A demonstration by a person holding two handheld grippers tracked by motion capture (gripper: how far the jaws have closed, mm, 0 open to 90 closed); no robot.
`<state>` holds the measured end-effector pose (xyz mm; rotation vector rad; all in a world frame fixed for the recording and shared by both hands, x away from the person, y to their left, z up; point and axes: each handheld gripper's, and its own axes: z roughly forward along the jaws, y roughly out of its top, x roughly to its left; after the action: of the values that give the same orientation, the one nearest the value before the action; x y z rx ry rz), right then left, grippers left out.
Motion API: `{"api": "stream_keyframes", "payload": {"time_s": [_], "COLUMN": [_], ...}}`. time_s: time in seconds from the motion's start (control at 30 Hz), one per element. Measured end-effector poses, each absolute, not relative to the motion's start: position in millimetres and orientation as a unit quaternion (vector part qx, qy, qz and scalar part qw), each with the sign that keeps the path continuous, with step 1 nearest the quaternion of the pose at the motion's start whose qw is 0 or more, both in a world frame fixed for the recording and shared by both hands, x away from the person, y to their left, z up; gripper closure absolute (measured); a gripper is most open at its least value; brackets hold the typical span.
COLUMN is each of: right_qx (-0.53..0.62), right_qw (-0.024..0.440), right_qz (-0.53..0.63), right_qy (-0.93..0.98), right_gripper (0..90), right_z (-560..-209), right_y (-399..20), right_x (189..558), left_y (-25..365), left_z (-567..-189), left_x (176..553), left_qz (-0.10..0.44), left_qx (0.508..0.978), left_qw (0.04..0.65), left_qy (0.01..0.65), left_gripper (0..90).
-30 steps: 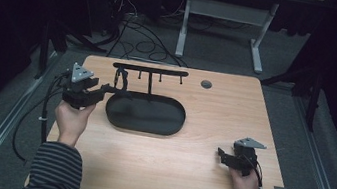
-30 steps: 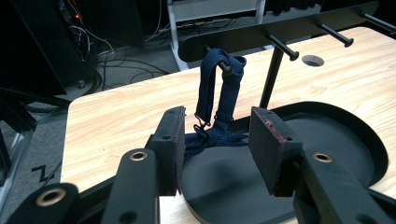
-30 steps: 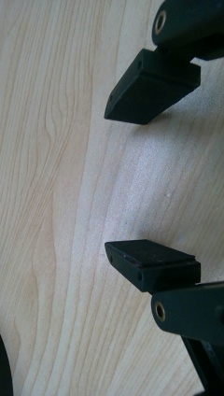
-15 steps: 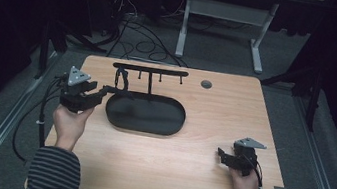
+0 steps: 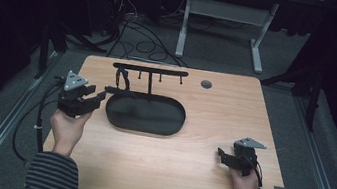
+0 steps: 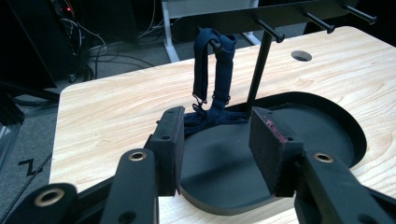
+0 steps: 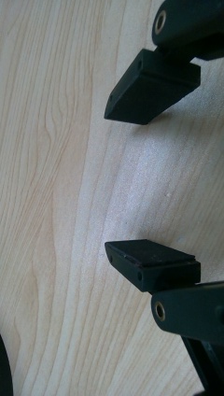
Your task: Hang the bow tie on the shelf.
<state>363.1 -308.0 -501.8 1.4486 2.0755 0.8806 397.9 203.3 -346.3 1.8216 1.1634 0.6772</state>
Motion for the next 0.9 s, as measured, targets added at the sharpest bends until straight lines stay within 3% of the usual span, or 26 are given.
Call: {"api": "stream_keyframes", "payload": {"time_s": [0.9], "right_qx": [0.526], "right_qw": [0.23], "right_qz": [0.32], "right_qy": [0.754], "right_gripper": [32.4], "right_z": [-502.0], "right_y": [-307.7], "right_x": [363.1], "left_y": [209.1], "left_z": [-359.5], "left_x": [380.0], "left_qz": [0.265], "left_qx": [0.731], "left_qw": [0.419], "left_qy": [0.469], "left_gripper": [55.3]}}
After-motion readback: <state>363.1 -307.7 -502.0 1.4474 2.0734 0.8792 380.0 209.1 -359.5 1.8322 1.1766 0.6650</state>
